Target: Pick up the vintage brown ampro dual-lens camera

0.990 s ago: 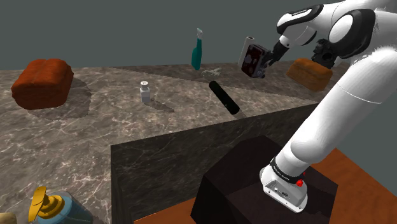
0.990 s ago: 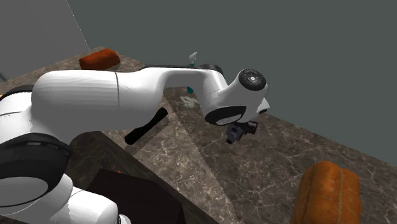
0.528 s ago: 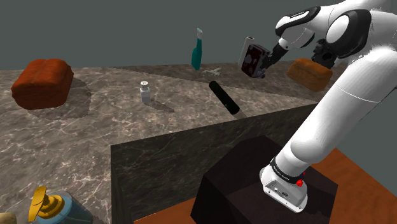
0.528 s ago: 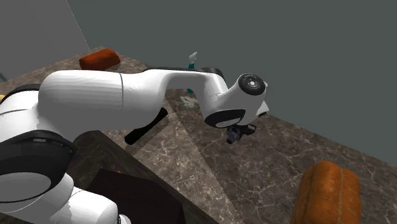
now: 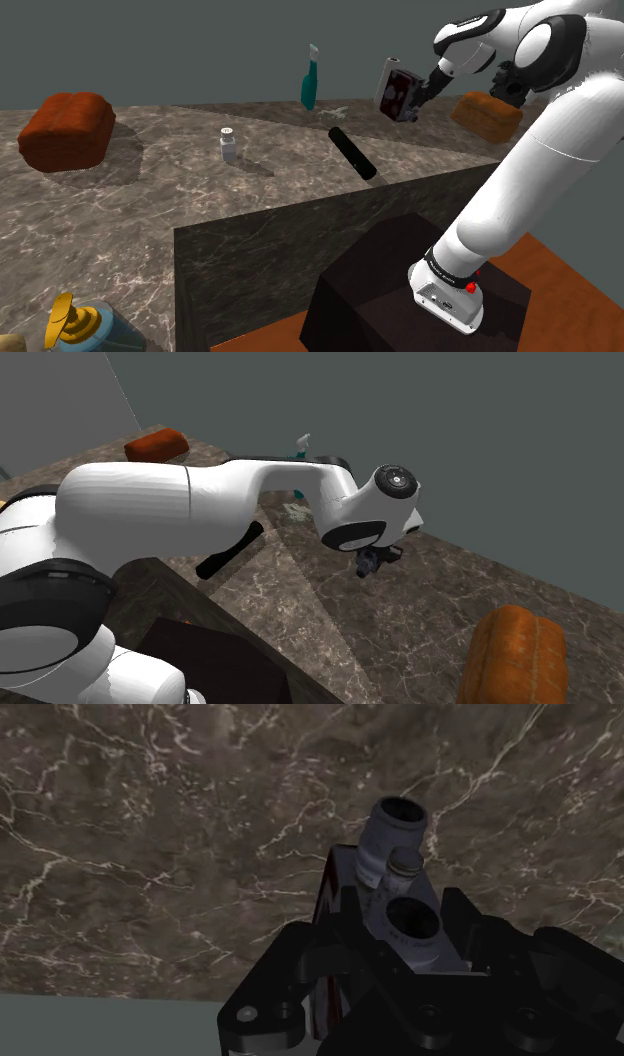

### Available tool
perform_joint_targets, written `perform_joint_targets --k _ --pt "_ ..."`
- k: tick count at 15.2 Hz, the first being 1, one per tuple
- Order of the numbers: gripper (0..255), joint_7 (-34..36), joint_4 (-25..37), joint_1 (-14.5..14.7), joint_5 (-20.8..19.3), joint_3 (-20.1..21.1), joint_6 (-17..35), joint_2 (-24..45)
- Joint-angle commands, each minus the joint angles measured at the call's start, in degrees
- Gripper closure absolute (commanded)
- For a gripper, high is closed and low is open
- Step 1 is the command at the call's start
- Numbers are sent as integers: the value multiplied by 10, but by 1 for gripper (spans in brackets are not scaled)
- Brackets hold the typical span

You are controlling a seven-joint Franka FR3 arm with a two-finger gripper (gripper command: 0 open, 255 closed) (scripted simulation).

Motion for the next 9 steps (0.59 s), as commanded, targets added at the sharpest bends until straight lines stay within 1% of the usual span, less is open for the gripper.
perform_joint_targets --k 1,9 --pt "255 7 10 0 -7 0 -12 -5" --pt "255 35 57 1 -33 3 -65 -22"
